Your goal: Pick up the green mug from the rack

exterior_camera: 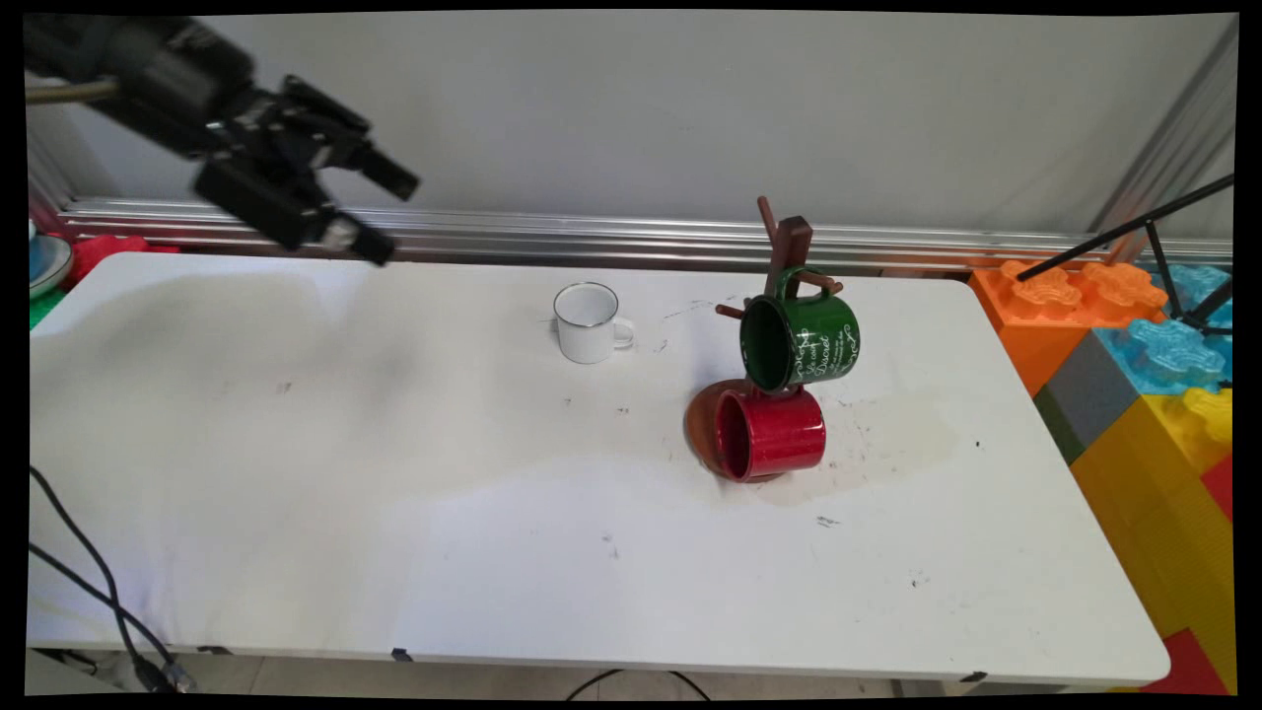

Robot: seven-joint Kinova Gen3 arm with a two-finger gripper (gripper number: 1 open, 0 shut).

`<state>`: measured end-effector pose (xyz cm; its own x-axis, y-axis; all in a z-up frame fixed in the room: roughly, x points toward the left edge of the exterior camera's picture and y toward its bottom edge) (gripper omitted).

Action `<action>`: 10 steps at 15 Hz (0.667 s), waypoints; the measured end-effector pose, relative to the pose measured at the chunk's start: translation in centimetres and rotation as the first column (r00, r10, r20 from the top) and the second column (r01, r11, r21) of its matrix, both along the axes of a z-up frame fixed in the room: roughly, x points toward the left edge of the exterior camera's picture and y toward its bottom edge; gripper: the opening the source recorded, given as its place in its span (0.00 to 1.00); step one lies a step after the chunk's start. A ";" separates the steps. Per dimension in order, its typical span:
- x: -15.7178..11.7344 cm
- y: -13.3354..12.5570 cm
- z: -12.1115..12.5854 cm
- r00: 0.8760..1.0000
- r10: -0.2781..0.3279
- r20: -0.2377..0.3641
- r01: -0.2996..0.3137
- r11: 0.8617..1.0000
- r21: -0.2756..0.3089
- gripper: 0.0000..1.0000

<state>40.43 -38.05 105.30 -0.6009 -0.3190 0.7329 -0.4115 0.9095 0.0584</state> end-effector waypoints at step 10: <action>-12.6 -2.7 -3.1 0.991 0.119 -0.062 -0.117 0.992 0.036 1.00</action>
